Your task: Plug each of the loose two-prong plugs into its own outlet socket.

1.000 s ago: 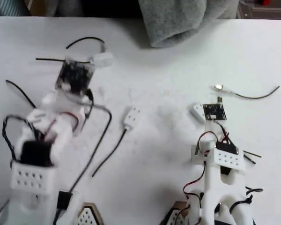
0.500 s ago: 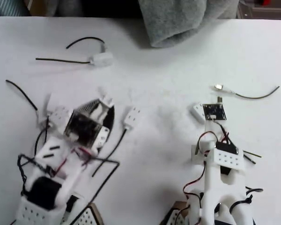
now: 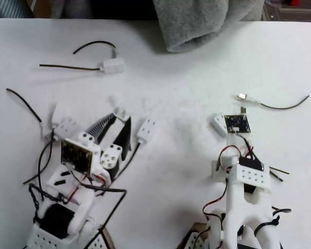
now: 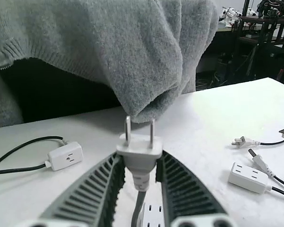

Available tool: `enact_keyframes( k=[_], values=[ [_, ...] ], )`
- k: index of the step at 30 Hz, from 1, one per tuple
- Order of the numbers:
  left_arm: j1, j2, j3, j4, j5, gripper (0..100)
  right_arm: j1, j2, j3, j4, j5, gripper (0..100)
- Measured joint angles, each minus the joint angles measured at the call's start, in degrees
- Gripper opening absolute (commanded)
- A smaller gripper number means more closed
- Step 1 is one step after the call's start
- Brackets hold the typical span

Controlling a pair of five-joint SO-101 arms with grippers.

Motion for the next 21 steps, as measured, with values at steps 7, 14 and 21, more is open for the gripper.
enact_keyframes(
  k=[7,14,21],
  values=[
    [0.0,0.0,1.3,-1.2,1.2,2,-4.7,0.1,-13.0,12.6,0.0,36.1],
    [0.0,0.0,-1.0,-1.2,1.3,2,-13.6,0.1,-40.5,35.5,0.0,36.1],
    [0.9,0.0,-4.6,5.1,1.3,2,-19.0,0.0,-64.0,48.6,0.0,23.7]
  ],
)
